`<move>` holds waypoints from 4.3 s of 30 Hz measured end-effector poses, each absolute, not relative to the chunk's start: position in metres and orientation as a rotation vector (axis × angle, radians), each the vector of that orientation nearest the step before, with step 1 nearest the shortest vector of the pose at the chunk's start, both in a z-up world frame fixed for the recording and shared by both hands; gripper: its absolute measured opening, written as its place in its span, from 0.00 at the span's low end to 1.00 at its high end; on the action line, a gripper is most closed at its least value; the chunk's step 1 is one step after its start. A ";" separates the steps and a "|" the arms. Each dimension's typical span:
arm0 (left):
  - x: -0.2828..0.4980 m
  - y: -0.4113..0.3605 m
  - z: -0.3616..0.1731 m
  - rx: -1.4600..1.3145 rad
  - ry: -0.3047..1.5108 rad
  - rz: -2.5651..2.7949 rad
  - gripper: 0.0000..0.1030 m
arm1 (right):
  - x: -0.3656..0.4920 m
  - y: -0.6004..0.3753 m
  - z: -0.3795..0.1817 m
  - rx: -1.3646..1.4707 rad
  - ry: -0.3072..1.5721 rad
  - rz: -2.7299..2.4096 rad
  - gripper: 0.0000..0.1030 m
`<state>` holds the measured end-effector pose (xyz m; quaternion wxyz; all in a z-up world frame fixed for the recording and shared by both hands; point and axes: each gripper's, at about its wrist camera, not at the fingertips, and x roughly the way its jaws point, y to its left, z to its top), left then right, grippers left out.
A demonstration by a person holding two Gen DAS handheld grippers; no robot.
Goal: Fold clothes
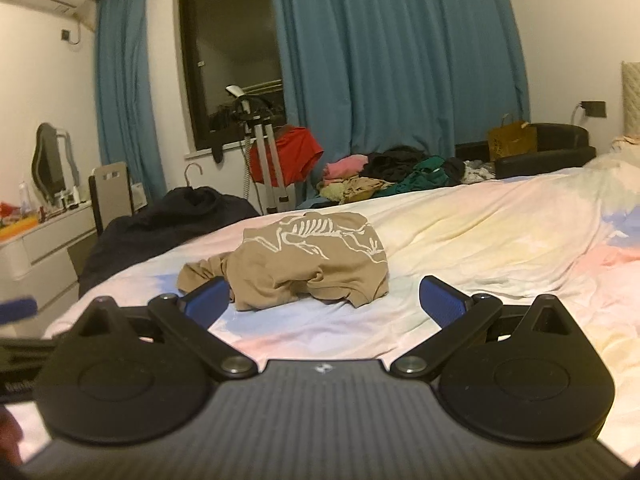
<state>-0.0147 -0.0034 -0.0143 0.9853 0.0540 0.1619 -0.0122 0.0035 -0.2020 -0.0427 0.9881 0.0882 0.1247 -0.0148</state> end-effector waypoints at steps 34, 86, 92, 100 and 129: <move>0.168 -0.040 -0.054 0.311 0.632 -0.256 0.90 | 0.053 -0.187 0.010 0.110 -0.010 -0.157 1.00; 0.070 0.086 0.041 -0.065 0.205 -0.521 0.04 | 0.080 -0.154 -0.075 0.101 0.215 0.150 1.00; 0.118 0.102 0.020 -0.069 0.312 -0.469 0.04 | 0.087 -0.138 -0.088 0.064 0.306 0.219 1.00; 0.176 0.145 -0.029 -0.196 0.450 -0.373 0.05 | 0.118 -0.124 -0.110 0.079 0.505 0.319 0.99; 0.171 0.099 -0.038 -0.104 0.493 -0.424 0.09 | 0.121 -0.174 -0.080 -0.089 0.399 -0.038 0.25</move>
